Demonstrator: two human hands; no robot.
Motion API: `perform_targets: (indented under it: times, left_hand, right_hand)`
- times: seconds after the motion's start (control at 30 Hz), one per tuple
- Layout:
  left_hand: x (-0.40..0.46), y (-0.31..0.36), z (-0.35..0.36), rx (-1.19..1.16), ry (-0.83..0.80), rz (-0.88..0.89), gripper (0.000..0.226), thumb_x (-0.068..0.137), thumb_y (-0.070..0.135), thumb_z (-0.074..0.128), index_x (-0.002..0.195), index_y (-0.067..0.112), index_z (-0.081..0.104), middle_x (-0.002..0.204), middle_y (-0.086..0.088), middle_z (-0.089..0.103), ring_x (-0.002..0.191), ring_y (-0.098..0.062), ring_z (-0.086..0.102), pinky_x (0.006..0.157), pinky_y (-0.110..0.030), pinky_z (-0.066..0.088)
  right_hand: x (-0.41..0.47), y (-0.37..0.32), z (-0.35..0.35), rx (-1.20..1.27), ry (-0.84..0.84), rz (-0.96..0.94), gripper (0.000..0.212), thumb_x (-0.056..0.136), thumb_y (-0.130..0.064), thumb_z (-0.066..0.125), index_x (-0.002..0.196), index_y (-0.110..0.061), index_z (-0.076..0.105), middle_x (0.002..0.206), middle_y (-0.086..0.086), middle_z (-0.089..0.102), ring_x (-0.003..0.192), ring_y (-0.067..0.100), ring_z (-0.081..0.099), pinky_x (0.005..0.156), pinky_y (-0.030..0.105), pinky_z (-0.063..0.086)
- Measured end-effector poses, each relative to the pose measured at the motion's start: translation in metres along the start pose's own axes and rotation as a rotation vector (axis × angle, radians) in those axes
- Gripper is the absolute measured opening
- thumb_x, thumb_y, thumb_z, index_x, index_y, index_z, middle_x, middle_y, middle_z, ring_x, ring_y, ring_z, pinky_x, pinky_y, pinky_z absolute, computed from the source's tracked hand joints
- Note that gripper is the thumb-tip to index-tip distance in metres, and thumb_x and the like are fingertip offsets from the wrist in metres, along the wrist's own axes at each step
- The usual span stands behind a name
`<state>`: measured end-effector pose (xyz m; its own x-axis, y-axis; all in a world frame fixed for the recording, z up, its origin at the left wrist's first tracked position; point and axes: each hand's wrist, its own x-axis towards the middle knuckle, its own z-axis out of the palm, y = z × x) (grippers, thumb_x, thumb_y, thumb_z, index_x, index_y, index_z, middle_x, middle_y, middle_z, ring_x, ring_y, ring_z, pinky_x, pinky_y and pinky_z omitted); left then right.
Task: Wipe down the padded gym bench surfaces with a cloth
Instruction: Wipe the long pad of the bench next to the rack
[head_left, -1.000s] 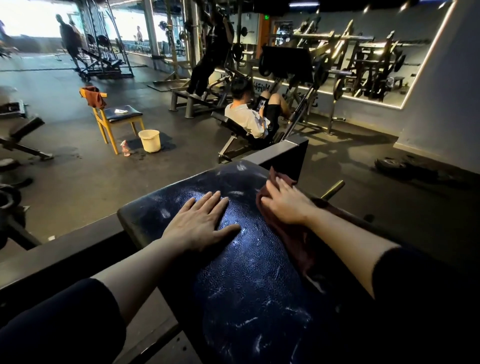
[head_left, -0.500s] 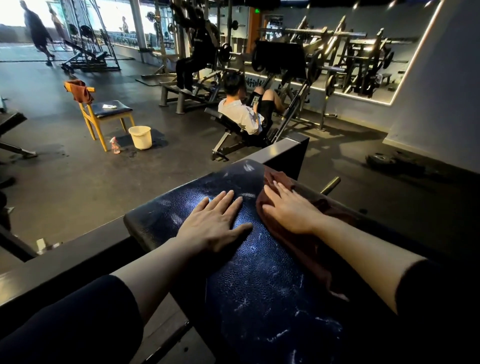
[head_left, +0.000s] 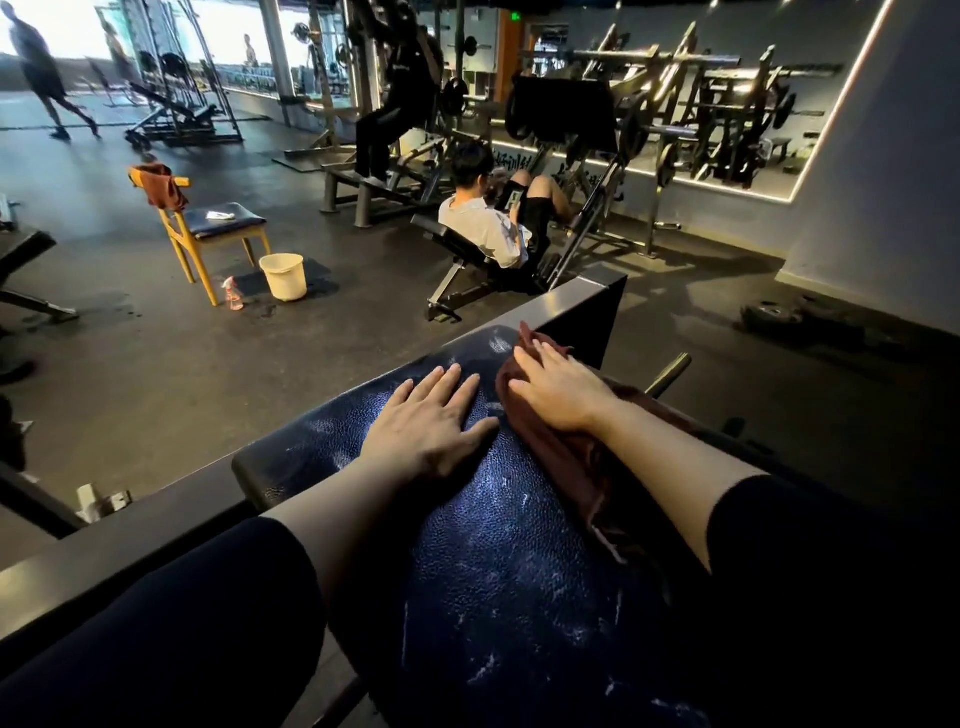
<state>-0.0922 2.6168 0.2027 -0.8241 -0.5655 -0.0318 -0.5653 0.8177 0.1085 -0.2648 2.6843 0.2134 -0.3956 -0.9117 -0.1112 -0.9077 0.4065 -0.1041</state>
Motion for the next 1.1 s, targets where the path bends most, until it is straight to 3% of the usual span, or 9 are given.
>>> perform_targets:
  times: [0.17,0.4,0.63,0.73,0.87,0.97,1.1]
  left_hand:
    - [0.002,0.000,0.001,0.038,-0.034,-0.015,0.072,0.094,0.064,0.016,0.153,0.027,-0.002,0.160,0.004,-0.010,0.146,-0.010,-0.011,0.119,-0.034,-0.006]
    - [0.005,0.000,-0.001,0.035,-0.034,-0.020,0.074,0.092,0.067,0.018,0.152,0.028,-0.001,0.160,0.004,-0.009,0.146,-0.010,-0.010,0.119,-0.035,-0.005]
    - [0.008,-0.017,-0.012,-0.067,-0.133,0.093,0.085,0.087,0.071,0.028,0.152,0.025,-0.001,0.161,-0.001,-0.002,0.147,-0.013,-0.003,0.120,-0.036,-0.002]
    - [-0.008,-0.048,-0.024,-0.083,-0.012,0.168,0.087,0.084,0.073,0.037,0.152,0.024,0.015,0.159,0.001,0.015,0.146,-0.011,0.007,0.120,-0.035,0.003]
    - [-0.027,-0.077,-0.030,-0.071,0.004,0.266,0.112,0.055,0.087,0.015,0.147,0.026,0.032,0.157,0.003,0.023,0.146,-0.010,0.012,0.118,-0.032,0.008]
    - [-0.030,-0.085,-0.018,-0.067,0.013,0.269,0.123,0.048,0.098,0.000,0.149,0.033,0.024,0.158,0.008,0.017,0.146,-0.009,0.008,0.116,-0.027,0.002]
    - [-0.027,-0.089,-0.003,-0.019,0.062,0.265,0.114,0.054,0.092,-0.018,0.151,0.038,0.007,0.159,0.013,0.002,0.145,-0.004,-0.005,0.118,-0.030,-0.005]
  right_hand:
    - [-0.042,0.020,0.011,0.014,-0.016,-0.179,0.059,0.101,-0.042,0.027,0.153,-0.022,0.006,0.161,0.005,0.000,0.148,0.013,-0.003,0.120,0.034,0.003]
    - [0.026,0.011,-0.001,-0.026,0.003,0.040,0.062,0.101,-0.045,0.022,0.153,-0.016,0.004,0.160,0.013,0.000,0.148,0.020,-0.001,0.119,0.038,0.002]
    - [-0.062,0.002,0.011,-0.005,-0.008,-0.082,0.060,0.102,-0.043,0.026,0.153,-0.022,0.004,0.161,0.005,-0.003,0.147,0.013,-0.005,0.120,0.034,0.000]
    - [-0.048,0.003,0.008,-0.011,-0.011,0.033,0.060,0.102,-0.044,0.025,0.153,-0.020,0.004,0.161,0.005,-0.002,0.148,0.014,-0.003,0.120,0.033,0.001]
    - [0.011,-0.016,0.000,-0.026,-0.021,0.185,0.061,0.102,-0.044,0.021,0.153,-0.015,0.002,0.160,0.013,-0.003,0.148,0.021,-0.002,0.119,0.038,0.002]
    - [0.010,-0.028,-0.001,-0.021,-0.015,0.153,0.060,0.102,-0.043,0.021,0.153,-0.016,0.003,0.160,0.013,-0.003,0.148,0.021,-0.003,0.119,0.037,0.002]
    - [-0.040,-0.029,0.008,-0.006,-0.007,0.021,0.060,0.102,-0.042,0.026,0.153,-0.020,0.004,0.161,0.006,-0.001,0.147,0.013,-0.005,0.120,0.033,0.001]
